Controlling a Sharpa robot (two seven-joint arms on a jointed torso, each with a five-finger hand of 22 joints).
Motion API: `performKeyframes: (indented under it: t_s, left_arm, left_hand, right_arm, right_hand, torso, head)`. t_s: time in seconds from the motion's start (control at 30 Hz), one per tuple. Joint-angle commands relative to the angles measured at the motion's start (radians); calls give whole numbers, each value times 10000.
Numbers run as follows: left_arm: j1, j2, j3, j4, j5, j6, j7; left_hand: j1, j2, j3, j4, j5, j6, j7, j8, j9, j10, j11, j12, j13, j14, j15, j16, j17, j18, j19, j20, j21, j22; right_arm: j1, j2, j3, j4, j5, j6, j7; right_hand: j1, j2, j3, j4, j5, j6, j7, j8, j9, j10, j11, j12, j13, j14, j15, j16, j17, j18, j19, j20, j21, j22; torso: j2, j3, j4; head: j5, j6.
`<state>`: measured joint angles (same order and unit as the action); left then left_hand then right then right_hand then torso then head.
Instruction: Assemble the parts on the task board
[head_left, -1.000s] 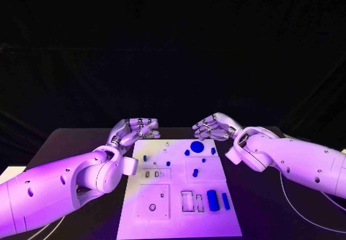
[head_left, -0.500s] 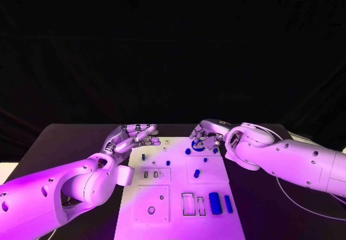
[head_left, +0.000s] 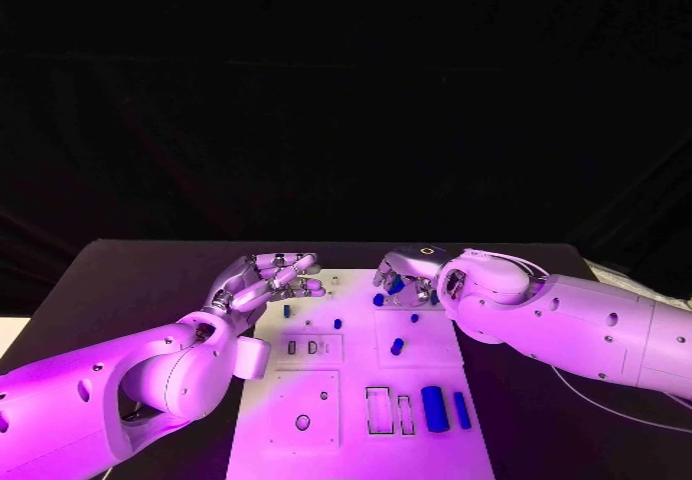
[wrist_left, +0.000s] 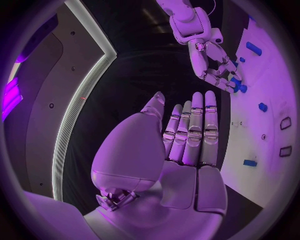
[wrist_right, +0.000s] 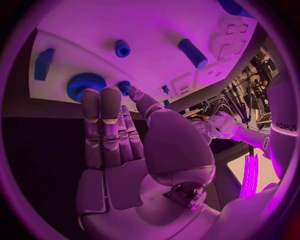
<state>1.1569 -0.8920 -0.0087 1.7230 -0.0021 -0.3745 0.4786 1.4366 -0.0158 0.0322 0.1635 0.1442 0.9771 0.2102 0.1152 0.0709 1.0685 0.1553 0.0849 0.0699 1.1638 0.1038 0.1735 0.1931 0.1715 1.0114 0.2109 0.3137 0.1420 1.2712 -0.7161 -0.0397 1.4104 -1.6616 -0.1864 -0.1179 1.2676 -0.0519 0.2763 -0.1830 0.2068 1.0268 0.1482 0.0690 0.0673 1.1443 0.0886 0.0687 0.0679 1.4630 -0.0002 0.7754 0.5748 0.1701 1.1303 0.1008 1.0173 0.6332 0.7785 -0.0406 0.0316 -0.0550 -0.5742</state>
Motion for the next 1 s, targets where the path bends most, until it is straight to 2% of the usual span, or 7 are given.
performKeyframes:
  t_s: [0.03, 0.23, 0.47, 0.57, 0.87, 1.0]
  left_arm:
    - [16, 31, 10, 1, 62, 216, 1]
    - [16, 24, 10, 2, 62, 207, -21]
    - [16, 7, 10, 4, 62, 212, -56]
    - [16, 6, 10, -3, 62, 208, -74]
    - [16, 9, 10, -19, 62, 211, -136]
    - [16, 8, 10, -25, 62, 219, -168]
  left_hand:
    - [-83, 10, -60, -9, -8, 41, 48, -64, -16, 32, 33, -49, -15, 29, -4, -43, 14, 102, 58, -18, 41, 8]
    - [-83, 10, -60, -9, -8, 41, 48, -64, -16, 32, 33, -49, -15, 29, -4, -43, 14, 102, 58, -18, 41, 8]
    - [-84, 13, -62, -12, -6, 36, 54, -71, -17, 27, 38, -58, -16, 20, -1, -54, 19, 100, 57, -16, 40, 7]
    - [-84, 20, -63, -17, -5, 30, 62, -81, -19, 18, 44, -71, -17, 11, 4, -68, 26, 98, 56, -15, 38, 6]
    - [-80, 28, -60, -20, -3, 29, 65, -85, -19, 16, 46, -76, -17, 8, 5, -73, 31, 98, 56, -14, 38, 5]
    - [-77, 36, -57, -23, -2, 27, 67, -88, -19, 14, 48, -80, -17, 6, 6, -78, 34, 98, 57, -14, 38, 5]
  right_arm:
    - [11, 34, 3, 15, -605, 601, -241]
    - [13, 90, 2, -6, -690, 812, -228]
    - [13, 136, 2, -35, -759, 854, -227]
    - [13, 168, 2, -48, -750, 818, -200]
    - [13, 214, 1, -54, -683, 623, -214]
    - [13, 200, 1, -42, -579, 135, -240]
  right_hand:
    - [82, -7, 44, 59, -32, 42, -72, -12, 3, -54, -38, -1, -16, 135, -45, 220, 220, -86, 36, -12, 172, 194]
    - [108, 27, 168, 158, -6, 226, -117, 34, 24, 35, -75, 18, -18, 166, -67, 787, 793, -145, 147, -26, 565, 674]
    - [35, 89, 310, 363, -12, 428, -141, 55, 36, 161, -101, 22, -23, 171, -83, 1284, 1269, -208, 261, -40, 956, 1146]
    - [-15, 124, 360, 480, -13, 492, -143, 56, 38, 216, -105, 24, -22, 177, -80, 1489, 1475, -234, 310, -37, 1100, 1333]
    - [-107, 165, 473, 850, -173, 737, -191, 85, 60, 445, -156, 57, -7, 185, -107, 2037, 2003, -295, 433, -42, 1484, 1816]
    - [-55, 343, 636, 1079, -289, 1031, -274, 188, 124, 743, -243, 135, 19, 259, -173, 2525, 2510, -381, 693, -86, 1867, 2378]
  torso:
    - [106, -36, 4]
    - [175, -67, 55]
    - [242, -87, 103]
    - [263, -89, 104]
    - [327, -106, 127]
    - [348, -110, 144]
  head:
    - [-15, -35]
    - [-45, -26]
    - [-85, -8]
    - [-65, -5]
    - [-85, 13]
    - [-101, 35]
